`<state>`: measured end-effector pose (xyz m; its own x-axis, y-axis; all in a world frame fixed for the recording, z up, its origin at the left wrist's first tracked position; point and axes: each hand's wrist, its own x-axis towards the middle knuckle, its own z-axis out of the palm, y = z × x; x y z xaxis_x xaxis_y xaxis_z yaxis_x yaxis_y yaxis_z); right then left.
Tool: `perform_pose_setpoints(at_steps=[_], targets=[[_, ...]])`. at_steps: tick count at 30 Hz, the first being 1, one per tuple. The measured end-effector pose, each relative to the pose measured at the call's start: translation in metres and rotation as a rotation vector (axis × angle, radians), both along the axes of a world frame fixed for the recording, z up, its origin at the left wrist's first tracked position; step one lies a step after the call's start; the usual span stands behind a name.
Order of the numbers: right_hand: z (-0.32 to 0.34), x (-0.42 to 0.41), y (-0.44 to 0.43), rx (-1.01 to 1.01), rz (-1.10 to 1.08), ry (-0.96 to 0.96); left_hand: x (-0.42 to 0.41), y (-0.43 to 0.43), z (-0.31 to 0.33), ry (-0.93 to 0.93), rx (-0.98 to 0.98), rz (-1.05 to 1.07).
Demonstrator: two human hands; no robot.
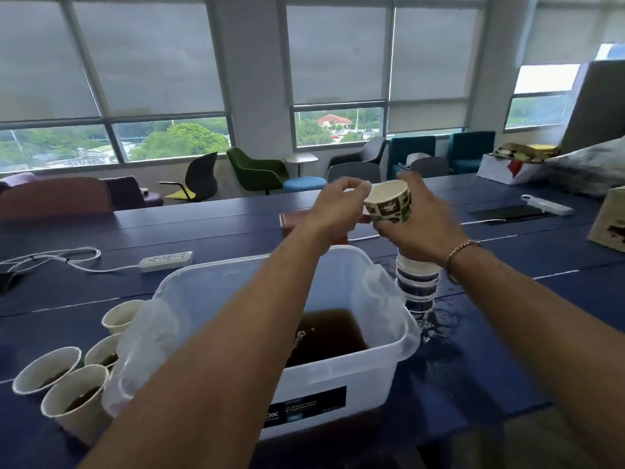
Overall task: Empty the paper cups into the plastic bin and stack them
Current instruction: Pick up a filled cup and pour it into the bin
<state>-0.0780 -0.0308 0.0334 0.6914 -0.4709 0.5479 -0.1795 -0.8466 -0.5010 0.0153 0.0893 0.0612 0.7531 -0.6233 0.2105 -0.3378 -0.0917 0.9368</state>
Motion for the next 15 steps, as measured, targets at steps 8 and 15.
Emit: perform_pose_setpoints(at_steps=[8, 15], targets=[[-0.017, -0.023, -0.039, 0.126, -0.106, 0.104, -0.027, -0.048, -0.013, -0.085, 0.142, -0.038], [-0.014, -0.010, -0.020, 0.037, -0.253, 0.096, -0.015, -0.029, -0.012, -0.174, 0.219, 0.003]])
